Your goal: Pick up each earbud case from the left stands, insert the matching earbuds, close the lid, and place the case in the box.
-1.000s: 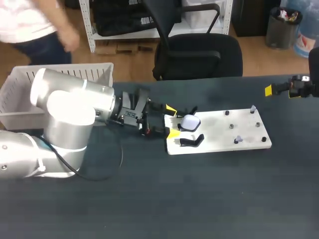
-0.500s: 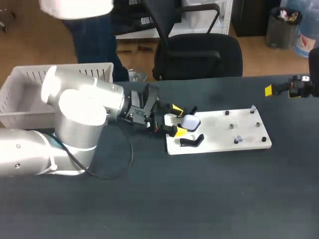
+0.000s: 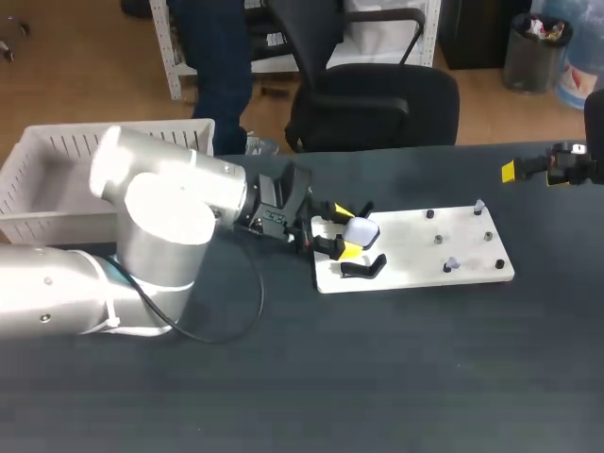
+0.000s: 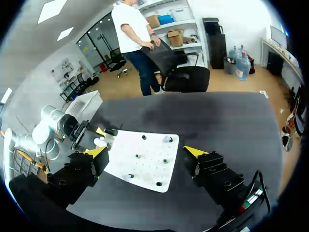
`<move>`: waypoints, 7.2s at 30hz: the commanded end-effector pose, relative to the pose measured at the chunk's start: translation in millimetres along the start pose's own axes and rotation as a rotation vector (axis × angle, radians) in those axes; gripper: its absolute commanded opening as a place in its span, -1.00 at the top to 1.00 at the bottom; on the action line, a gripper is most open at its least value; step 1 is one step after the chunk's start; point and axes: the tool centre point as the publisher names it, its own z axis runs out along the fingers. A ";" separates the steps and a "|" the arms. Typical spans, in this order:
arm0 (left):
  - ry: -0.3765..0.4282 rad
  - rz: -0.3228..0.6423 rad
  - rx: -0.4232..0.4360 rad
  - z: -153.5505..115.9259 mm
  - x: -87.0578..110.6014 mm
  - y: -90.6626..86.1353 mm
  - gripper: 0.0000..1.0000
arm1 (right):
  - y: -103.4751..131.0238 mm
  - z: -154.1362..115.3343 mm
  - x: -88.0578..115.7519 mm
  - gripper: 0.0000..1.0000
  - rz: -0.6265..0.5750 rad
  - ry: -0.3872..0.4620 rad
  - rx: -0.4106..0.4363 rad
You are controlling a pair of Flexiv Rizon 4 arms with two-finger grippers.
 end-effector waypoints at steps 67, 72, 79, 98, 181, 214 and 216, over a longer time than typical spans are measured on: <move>-0.136 0.054 0.019 -17.1 -42.5 5.2 1.00 | 0.0 -0.1 0.2 -1.00 0.000 0.000 0.001; -0.170 0.084 0.013 -17.9 -57.1 5.0 1.00 | 17.5 8.3 4.5 -1.00 -0.012 0.050 0.015; -0.216 0.112 0.018 -13.4 -80.8 8.3 1.00 | 55.6 26.4 16.9 -1.00 -0.103 0.057 0.013; -0.224 0.196 0.101 22.9 -115.4 -1.1 1.00 | 111.4 49.2 30.3 -1.00 -0.134 0.122 -0.083; -0.421 0.175 0.040 23.6 -138.6 -6.3 1.00 | 38.7 30.7 19.1 -1.00 -0.282 0.300 0.296; -0.406 0.139 -0.002 11.2 -123.8 0.3 1.00 | 22.9 44.6 21.3 -1.00 -0.305 0.390 0.331; -0.406 0.139 -0.002 11.2 -123.8 0.3 1.00 | 21.0 46.0 21.4 -1.00 -0.309 0.399 0.338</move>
